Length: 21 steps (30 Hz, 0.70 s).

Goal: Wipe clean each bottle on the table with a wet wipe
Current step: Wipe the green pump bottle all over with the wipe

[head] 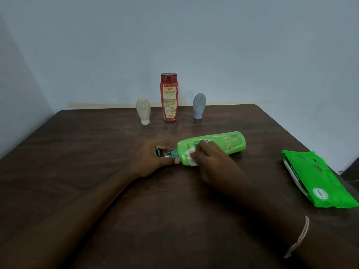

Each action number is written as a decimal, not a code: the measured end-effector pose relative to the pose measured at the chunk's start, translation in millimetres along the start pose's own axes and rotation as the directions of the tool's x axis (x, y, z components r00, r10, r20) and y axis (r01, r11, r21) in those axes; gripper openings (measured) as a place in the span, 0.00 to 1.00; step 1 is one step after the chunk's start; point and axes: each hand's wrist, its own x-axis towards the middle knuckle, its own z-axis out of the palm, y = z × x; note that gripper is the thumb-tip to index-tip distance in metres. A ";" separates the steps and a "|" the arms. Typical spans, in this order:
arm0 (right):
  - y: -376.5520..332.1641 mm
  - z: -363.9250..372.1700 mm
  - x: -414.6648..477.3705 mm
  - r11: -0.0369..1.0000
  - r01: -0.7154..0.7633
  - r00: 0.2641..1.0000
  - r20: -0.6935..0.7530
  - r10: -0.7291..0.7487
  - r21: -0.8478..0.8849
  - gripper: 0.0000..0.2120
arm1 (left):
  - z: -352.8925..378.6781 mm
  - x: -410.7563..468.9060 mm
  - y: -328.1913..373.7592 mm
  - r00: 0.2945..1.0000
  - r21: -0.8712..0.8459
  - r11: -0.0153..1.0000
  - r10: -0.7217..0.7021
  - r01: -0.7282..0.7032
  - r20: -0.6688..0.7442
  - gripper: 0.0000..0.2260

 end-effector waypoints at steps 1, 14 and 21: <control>7.3 -2.9 0.1 0.999 -0.042 0.999 -0.021 0.043 0.010 0.11 | 0.3 0.1 1.5 1.000 -0.013 1.000 0.005 -0.005 -0.003 0.15; 6.2 -13.9 7.1 0.982 -0.138 0.989 -0.039 0.145 0.132 0.10 | 1.5 1.8 2.8 1.000 -0.011 1.000 0.016 -0.016 0.014 0.12; 6.9 -8.0 4.4 0.989 -0.150 0.988 0.034 0.149 0.019 0.14 | 0.9 1.7 -2.1 1.000 -0.019 1.000 0.008 -0.008 0.019 0.17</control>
